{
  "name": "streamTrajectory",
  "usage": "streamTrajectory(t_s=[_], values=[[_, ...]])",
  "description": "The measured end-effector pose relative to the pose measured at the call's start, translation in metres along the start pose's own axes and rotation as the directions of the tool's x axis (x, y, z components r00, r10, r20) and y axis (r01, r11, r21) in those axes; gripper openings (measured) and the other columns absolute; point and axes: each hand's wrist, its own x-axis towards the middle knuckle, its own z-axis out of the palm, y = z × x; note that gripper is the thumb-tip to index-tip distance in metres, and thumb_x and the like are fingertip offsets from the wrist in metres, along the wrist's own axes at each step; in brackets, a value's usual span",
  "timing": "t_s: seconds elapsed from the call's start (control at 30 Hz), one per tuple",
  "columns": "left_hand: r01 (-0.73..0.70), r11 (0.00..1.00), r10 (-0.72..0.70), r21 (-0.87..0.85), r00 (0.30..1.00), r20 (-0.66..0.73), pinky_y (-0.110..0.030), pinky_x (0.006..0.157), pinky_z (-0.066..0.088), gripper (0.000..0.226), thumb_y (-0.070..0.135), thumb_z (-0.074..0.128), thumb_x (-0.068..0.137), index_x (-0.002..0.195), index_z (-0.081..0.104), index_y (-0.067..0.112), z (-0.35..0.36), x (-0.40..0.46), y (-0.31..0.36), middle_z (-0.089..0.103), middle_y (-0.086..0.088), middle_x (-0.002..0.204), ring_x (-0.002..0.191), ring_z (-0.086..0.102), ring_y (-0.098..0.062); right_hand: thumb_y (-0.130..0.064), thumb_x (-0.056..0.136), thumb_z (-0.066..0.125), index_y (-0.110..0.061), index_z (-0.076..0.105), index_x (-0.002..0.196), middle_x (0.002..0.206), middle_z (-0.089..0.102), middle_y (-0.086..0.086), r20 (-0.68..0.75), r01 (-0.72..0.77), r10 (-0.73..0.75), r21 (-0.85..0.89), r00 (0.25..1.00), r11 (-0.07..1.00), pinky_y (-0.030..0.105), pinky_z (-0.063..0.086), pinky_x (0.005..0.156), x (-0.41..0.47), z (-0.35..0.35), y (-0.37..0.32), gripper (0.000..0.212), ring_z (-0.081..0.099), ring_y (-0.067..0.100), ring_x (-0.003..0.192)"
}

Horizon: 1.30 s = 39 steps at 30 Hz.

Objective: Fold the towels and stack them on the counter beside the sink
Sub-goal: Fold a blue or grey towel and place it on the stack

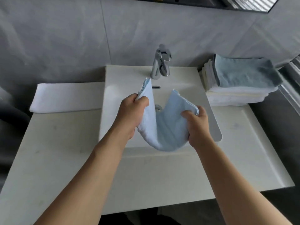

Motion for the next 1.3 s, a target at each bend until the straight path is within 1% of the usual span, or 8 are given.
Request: streamTrajectory(t_s=[0.2, 0.33, 0.53, 0.63, 0.77, 0.93, 1.17, 1.3], values=[[-0.06, 0.998, 0.06, 0.009, 0.996, 0.061, -0.027, 0.055, 0.023, 0.023, 0.023, 0.055, 0.082, 0.067, 0.038, 0.018, 0.072, -0.01, 0.003, 0.036, 0.008, 0.063, 0.059, 0.033, -0.011, -0.006, 0.073, 0.057, -0.015, 0.06, 0.093, 0.081, 0.064, 0.003, -0.099, 0.022, -0.02, 0.023, 0.995, 1.0, 0.033, 0.051, 0.067, 0.016, -0.065, -0.007, 0.022, 0.06, 0.019, 0.073], [-0.085, 0.995, 0.088, -0.049, 0.994, 0.068, -0.033, 0.07, 0.036, 0.026, 0.035, 0.057, 0.078, 0.091, 0.057, 0.012, 0.121, -0.008, 0.011, 0.051, 0.002, 0.089, 0.081, 0.047, -0.016, -0.003, 0.075, 0.056, -0.018, 0.065, 0.083, 0.075, 0.066, 0.0, -0.171, 0.055, -0.041, 0.073, 0.984, 0.996, 0.029, 0.05, 0.063, 0.027, -0.104, -0.009, 0.02, 0.06, 0.016, 0.069], [-0.119, 0.976, 0.134, -0.181, 0.989, 0.07, -0.045, 0.09, 0.052, 0.025, 0.039, 0.056, 0.076, 0.09, 0.061, 0.019, 0.205, -0.007, 0.02, 0.068, -0.004, 0.1, 0.096, 0.064, -0.022, -0.003, 0.076, 0.055, -0.02, 0.062, 0.071, 0.07, 0.06, -0.002, -0.23, 0.124, -0.084, 0.163, 0.97, 0.979, 0.03, 0.047, 0.064, 0.074, -0.177, -0.027, 0.02, 0.055, 0.016, 0.068], [-0.181, 0.952, 0.189, -0.246, 0.982, 0.009, -0.053, 0.097, 0.048, 0.022, 0.039, 0.055, 0.081, 0.092, 0.059, 0.021, 0.247, 0.001, 0.029, 0.068, -0.01, 0.106, 0.101, 0.064, -0.025, -0.006, 0.075, 0.057, -0.025, 0.069, 0.074, 0.072, 0.066, -0.006, -0.197, 0.162, -0.123, 0.192, 0.973, 0.968, 0.028, 0.052, 0.065, 0.11, -0.209, -0.042, 0.023, 0.06, 0.013, 0.069], [-0.258, 0.937, 0.254, -0.237, 0.966, -0.046, -0.052, 0.089, 0.052, 0.019, 0.037, 0.052, 0.083, 0.093, 0.056, 0.022, 0.306, 0.018, 0.038, 0.06, -0.003, 0.098, 0.09, 0.059, -0.02, -0.01, 0.073, 0.06, -0.027, 0.07, 0.074, 0.079, 0.065, -0.002, -0.189, 0.208, -0.168, 0.214, 0.967, 0.954, 0.031, 0.052, 0.068, 0.164, -0.255, -0.066, 0.019, 0.06, 0.014, 0.072], [-0.312, 0.913, 0.296, -0.264, 0.95, -0.098, -0.048, 0.095, 0.052, 0.008, 0.029, 0.053, 0.089, 0.089, 0.059, 0.025, 0.368, 0.049, 0.056, 0.067, -0.011, 0.113, 0.111, 0.062, -0.032, -0.005, 0.073, 0.059, -0.024, 0.067, 0.07, 0.076, 0.062, 0.003, -0.226, 0.239, -0.178, 0.283, 0.958, 0.929, 0.034, 0.049, 0.068, 0.225, -0.299, -0.093, 0.021, 0.056, 0.018, 0.071], [-0.395, 0.911, 0.372, -0.119, 0.911, -0.176, -0.017, 0.062, 0.043, 0.012, 0.028, 0.051, 0.093, 0.081, 0.055, 0.028, 0.419, 0.109, 0.069, 0.06, 0.019, 0.077, 0.068, 0.055, 0.003, -0.001, 0.074, 0.057, -0.017, 0.067, 0.084, 0.077, 0.064, 0.002, -0.177, 0.252, -0.202, 0.339, 0.963, 0.907, 0.03, 0.051, 0.067, 0.303, -0.303, -0.125, 0.021, 0.059, 0.017, 0.07], [-0.41, 0.91, 0.385, -0.059, 0.89, -0.244, -0.03, 0.074, 0.047, 0.01, 0.033, 0.05, 0.093, 0.085, 0.054, 0.028, 0.433, 0.149, 0.073, 0.059, 0.015, 0.081, 0.078, 0.055, -0.007, -0.004, 0.074, 0.061, -0.015, 0.069, 0.09, 0.082, 0.068, 0.003, -0.177, 0.268, -0.218, 0.34, 0.96, 0.901, 0.032, 0.055, 0.071, 0.353, -0.304, -0.14, 0.021, 0.063, 0.019, 0.073]])
